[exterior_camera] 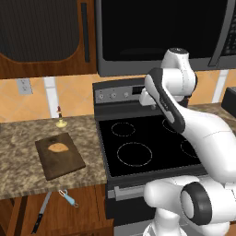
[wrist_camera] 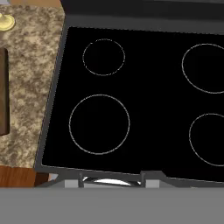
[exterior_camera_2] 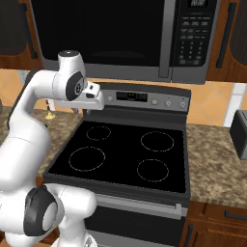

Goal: Place the appropriate cutting tool for cutting the potato skin on the cutting board.

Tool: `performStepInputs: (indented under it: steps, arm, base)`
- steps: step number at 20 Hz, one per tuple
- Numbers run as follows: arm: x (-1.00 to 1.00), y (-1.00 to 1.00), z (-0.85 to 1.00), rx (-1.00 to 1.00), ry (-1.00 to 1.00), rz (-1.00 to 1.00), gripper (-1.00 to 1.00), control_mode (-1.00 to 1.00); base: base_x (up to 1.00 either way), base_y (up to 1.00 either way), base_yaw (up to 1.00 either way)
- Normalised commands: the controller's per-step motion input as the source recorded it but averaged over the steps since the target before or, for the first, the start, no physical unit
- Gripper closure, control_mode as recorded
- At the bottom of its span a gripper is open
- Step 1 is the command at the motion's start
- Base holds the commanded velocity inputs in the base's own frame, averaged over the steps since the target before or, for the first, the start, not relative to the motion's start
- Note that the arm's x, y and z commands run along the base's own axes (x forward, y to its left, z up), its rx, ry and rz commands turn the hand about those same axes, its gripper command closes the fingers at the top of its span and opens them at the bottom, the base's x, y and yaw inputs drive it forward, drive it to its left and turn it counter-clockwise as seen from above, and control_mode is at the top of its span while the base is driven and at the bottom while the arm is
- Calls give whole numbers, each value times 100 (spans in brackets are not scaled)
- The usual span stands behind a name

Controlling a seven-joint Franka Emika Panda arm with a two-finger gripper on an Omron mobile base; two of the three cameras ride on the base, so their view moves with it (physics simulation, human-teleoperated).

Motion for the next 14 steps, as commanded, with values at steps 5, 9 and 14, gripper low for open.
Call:
performStepInputs:
  steps: [5, 9, 14]
  arm:
    - [-66, 29, -8, 0, -3, 5, -100, -100]
    - [-95, 100, -55, -6, 3, 1, -100, -100]
    - [-41, 100, -83, -10, 24, 0, -100, -100]
  base:
    - [0, 0, 0]
    - [0, 0, 0]
    - [0, 0, 0]
